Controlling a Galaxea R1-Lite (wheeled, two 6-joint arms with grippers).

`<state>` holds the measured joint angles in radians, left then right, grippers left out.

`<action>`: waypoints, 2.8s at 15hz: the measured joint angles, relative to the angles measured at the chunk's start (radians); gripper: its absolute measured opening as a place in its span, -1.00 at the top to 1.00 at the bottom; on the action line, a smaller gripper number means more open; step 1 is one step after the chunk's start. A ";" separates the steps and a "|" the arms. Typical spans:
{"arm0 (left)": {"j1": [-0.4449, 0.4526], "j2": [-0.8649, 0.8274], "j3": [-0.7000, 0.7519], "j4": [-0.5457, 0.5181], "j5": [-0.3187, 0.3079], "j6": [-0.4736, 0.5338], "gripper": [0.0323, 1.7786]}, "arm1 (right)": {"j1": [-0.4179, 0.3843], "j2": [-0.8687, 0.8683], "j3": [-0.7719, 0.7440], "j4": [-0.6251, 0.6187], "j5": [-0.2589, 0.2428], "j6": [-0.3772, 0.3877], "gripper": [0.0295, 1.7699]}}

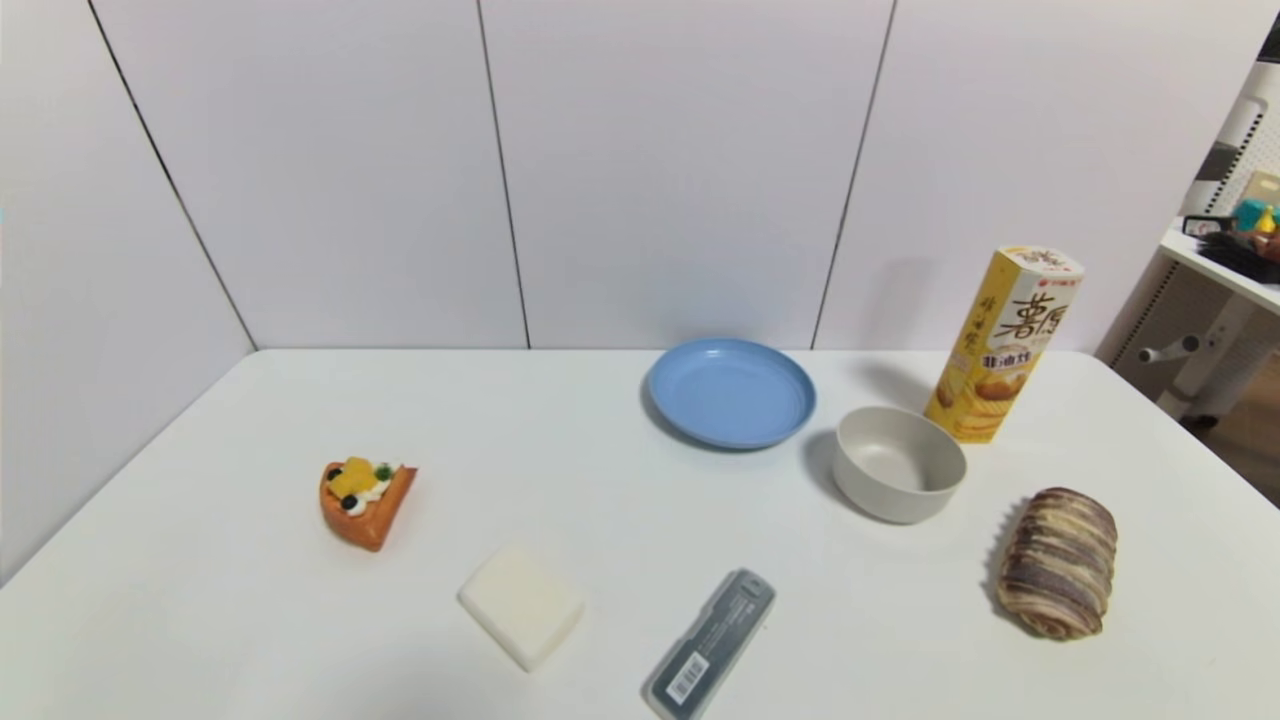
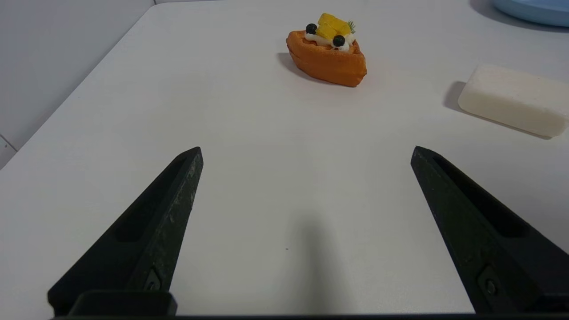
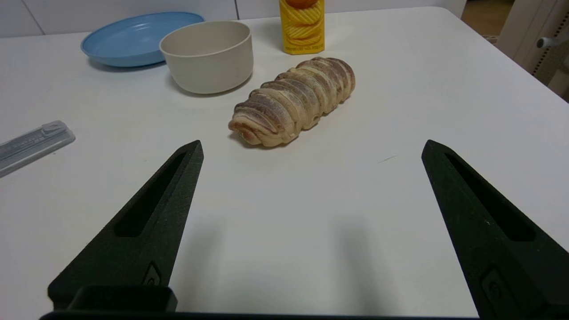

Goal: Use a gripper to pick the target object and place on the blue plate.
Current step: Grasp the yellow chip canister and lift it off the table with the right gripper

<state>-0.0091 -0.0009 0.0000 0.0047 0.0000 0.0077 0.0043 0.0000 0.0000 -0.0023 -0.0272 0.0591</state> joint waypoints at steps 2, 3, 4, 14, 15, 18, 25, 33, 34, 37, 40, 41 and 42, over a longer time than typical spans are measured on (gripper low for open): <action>0.000 0.000 0.000 0.000 0.000 0.000 -0.90 | 0.000 0.000 0.000 0.000 0.000 0.000 -0.92; 0.000 0.000 0.000 0.000 0.000 0.000 -0.90 | 0.000 0.000 0.000 0.000 0.000 -0.001 -0.92; 0.000 0.000 0.000 0.000 0.000 0.000 -0.90 | 0.000 0.000 0.000 0.000 0.000 0.000 -0.92; 0.000 0.000 0.000 0.000 0.000 0.000 -0.90 | 0.000 0.075 -0.036 0.001 0.000 0.001 -0.92; 0.000 0.000 0.000 0.000 0.000 0.000 -0.90 | 0.001 0.101 -0.087 -0.001 0.000 0.001 -0.92; 0.000 0.000 0.000 0.000 0.000 0.000 -0.90 | 0.012 0.239 -0.330 0.003 -0.003 0.008 -0.92; 0.000 0.000 0.000 0.000 0.000 0.000 -0.90 | 0.021 0.778 -0.980 0.062 -0.011 0.094 -0.92; 0.000 0.000 0.000 0.000 0.000 0.000 -0.90 | -0.030 1.167 -1.077 -0.046 0.202 -0.180 -0.92; 0.000 0.000 0.000 0.000 0.000 0.000 -0.90 | -0.032 1.191 -1.038 -0.090 0.201 -0.189 -0.92; 0.000 0.000 0.000 0.000 0.000 0.000 -0.90 | -0.044 1.251 -0.855 -0.274 0.196 -0.190 -0.92; 0.000 0.000 0.000 0.000 0.000 0.000 -0.90 | -0.061 1.333 -0.699 -0.535 0.192 -0.185 -0.92; 0.000 0.000 0.000 0.000 0.000 0.000 -0.90 | -0.069 1.366 -0.676 -0.597 0.184 -0.178 -0.92; 0.000 0.000 0.000 0.000 0.000 0.000 -0.90 | -0.075 1.397 -0.661 -0.631 0.164 -0.170 -0.92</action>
<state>-0.0091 -0.0009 0.0000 0.0043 0.0000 0.0077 -0.0711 1.3974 -0.6613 -0.6334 0.1366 -0.1111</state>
